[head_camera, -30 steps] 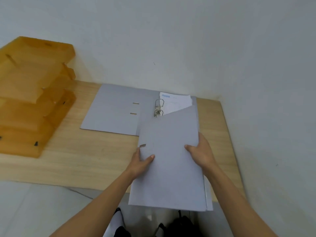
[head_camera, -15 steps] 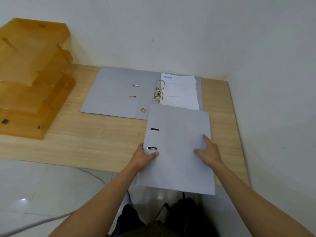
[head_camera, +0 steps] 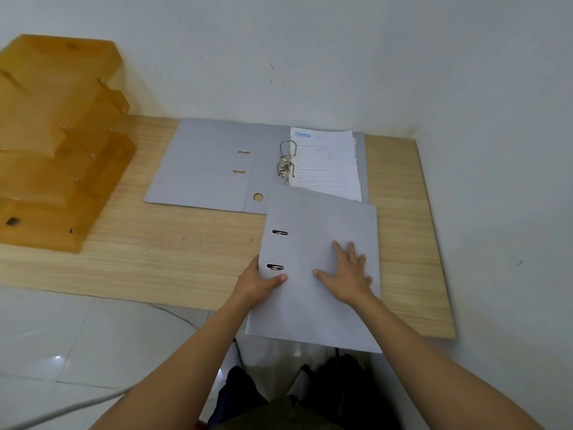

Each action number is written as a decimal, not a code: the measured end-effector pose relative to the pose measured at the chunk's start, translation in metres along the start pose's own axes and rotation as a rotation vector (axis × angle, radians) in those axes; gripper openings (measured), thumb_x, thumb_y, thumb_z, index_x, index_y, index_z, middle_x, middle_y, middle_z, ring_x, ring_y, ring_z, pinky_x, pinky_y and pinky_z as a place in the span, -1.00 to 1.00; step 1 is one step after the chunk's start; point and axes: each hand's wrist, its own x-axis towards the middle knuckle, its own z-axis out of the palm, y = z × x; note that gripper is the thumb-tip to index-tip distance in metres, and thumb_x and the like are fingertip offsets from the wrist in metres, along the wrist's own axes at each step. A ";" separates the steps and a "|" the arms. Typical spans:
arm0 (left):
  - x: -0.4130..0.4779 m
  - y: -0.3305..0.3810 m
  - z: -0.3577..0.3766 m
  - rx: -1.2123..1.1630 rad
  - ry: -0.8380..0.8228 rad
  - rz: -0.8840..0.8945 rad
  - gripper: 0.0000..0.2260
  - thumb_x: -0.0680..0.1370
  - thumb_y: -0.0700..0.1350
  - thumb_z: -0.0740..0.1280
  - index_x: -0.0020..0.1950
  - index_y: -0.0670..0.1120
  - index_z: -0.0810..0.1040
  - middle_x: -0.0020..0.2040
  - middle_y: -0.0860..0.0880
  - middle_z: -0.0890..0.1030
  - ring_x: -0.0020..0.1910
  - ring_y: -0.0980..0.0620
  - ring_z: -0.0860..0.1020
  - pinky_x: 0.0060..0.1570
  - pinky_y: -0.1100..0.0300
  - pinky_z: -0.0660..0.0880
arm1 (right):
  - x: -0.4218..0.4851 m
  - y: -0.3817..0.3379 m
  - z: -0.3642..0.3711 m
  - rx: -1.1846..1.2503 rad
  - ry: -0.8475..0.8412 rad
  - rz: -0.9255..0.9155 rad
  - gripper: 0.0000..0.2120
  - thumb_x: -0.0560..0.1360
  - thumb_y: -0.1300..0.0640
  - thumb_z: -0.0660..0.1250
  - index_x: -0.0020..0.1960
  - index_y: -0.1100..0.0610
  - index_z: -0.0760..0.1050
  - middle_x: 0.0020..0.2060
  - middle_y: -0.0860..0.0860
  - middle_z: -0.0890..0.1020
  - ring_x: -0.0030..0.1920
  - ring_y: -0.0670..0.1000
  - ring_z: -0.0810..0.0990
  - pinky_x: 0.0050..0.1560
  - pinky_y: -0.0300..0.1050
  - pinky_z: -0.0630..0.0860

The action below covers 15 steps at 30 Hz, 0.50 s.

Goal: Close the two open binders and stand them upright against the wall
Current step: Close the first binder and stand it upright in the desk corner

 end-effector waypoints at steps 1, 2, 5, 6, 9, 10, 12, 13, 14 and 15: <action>-0.001 0.000 0.001 0.020 -0.004 0.010 -0.34 0.45 -0.07 0.56 0.50 -0.04 0.41 0.36 -0.04 0.60 0.31 -0.11 0.58 0.21 0.08 0.50 | 0.001 -0.003 0.002 0.032 -0.024 0.010 -0.13 0.54 -0.25 0.31 0.67 -0.08 -0.09 0.67 0.03 -0.21 0.64 0.28 -0.22 0.53 0.42 0.00; -0.002 0.000 0.003 0.043 -0.007 0.018 -0.32 0.45 -0.08 0.56 0.53 -0.04 0.39 0.37 -0.04 0.58 0.32 -0.11 0.57 0.16 0.13 0.47 | 0.002 -0.006 0.004 0.066 -0.045 0.020 -0.12 0.53 -0.26 0.32 0.67 -0.08 -0.08 0.67 0.04 -0.20 0.64 0.31 -0.21 0.55 0.41 0.02; -0.002 0.001 0.006 0.056 -0.008 0.032 -0.29 0.46 -0.09 0.56 0.55 -0.05 0.35 0.38 -0.04 0.57 0.34 -0.11 0.55 0.12 0.16 0.43 | 0.005 -0.015 0.010 0.103 -0.066 0.061 -0.06 0.49 -0.30 0.34 0.67 -0.07 -0.10 0.67 0.06 -0.23 0.62 0.36 -0.24 0.54 0.42 0.02; -0.001 0.000 0.006 0.052 -0.011 0.034 -0.29 0.45 -0.11 0.56 0.55 -0.06 0.35 0.38 -0.04 0.56 0.34 -0.10 0.56 0.12 0.15 0.44 | 0.005 -0.018 0.011 0.109 -0.064 0.072 -0.04 0.48 -0.32 0.34 0.67 -0.07 -0.12 0.66 0.07 -0.24 0.62 0.37 -0.26 0.54 0.44 0.01; 0.007 0.000 0.004 -0.022 -0.043 -0.020 -0.33 0.42 -0.18 0.58 0.48 -0.11 0.39 0.37 -0.10 0.59 0.29 -0.12 0.59 0.22 0.01 0.55 | 0.005 -0.022 0.014 0.113 -0.062 0.087 0.03 0.44 -0.36 0.36 0.67 -0.09 -0.16 0.66 0.08 -0.27 0.61 0.36 -0.28 0.53 0.46 0.00; 0.009 0.001 0.003 -0.059 -0.054 -0.047 -0.35 0.42 -0.20 0.58 0.45 -0.12 0.41 0.34 -0.12 0.60 0.24 -0.13 0.62 0.22 -0.04 0.57 | 0.004 -0.022 0.015 0.109 -0.060 0.094 0.04 0.43 -0.36 0.37 0.66 -0.11 -0.18 0.66 0.06 -0.28 0.62 0.36 -0.28 0.52 0.47 0.02; 0.010 0.005 0.001 -0.132 -0.052 -0.107 -0.41 0.44 -0.18 0.56 0.42 -0.12 0.45 0.29 -0.10 0.63 0.13 -0.09 0.65 0.09 0.00 0.60 | 0.003 -0.022 0.017 0.100 -0.058 0.104 0.08 0.41 -0.36 0.39 0.65 -0.16 -0.23 0.65 0.02 -0.31 0.62 0.34 -0.29 0.47 0.52 0.08; 0.009 0.007 0.000 -0.180 -0.046 -0.147 -0.44 0.45 -0.13 0.54 0.42 -0.11 0.47 0.28 -0.09 0.64 0.08 -0.05 0.66 -0.02 0.06 0.60 | 0.003 -0.022 0.019 0.098 -0.064 0.107 0.09 0.40 -0.36 0.40 0.65 -0.17 -0.25 0.64 0.01 -0.33 0.61 0.34 -0.30 0.46 0.54 0.09; 0.008 0.010 -0.002 -0.233 -0.038 -0.189 -0.49 0.48 -0.06 0.51 0.40 -0.11 0.50 0.27 -0.09 0.66 0.02 -0.01 0.66 -0.12 0.12 0.57 | 0.005 -0.023 0.019 0.099 -0.072 0.109 0.10 0.40 -0.36 0.41 0.64 -0.18 -0.27 0.64 0.01 -0.34 0.61 0.35 -0.31 0.47 0.54 0.09; 0.006 0.013 -0.003 -0.292 -0.033 -0.228 -0.55 0.51 0.00 0.47 0.35 -0.11 0.55 0.22 -0.09 0.68 -0.04 0.02 0.65 -0.18 0.15 0.54 | 0.005 -0.024 0.019 0.101 -0.084 0.110 0.11 0.40 -0.36 0.41 0.64 -0.18 -0.28 0.64 0.02 -0.34 0.61 0.36 -0.32 0.48 0.52 0.07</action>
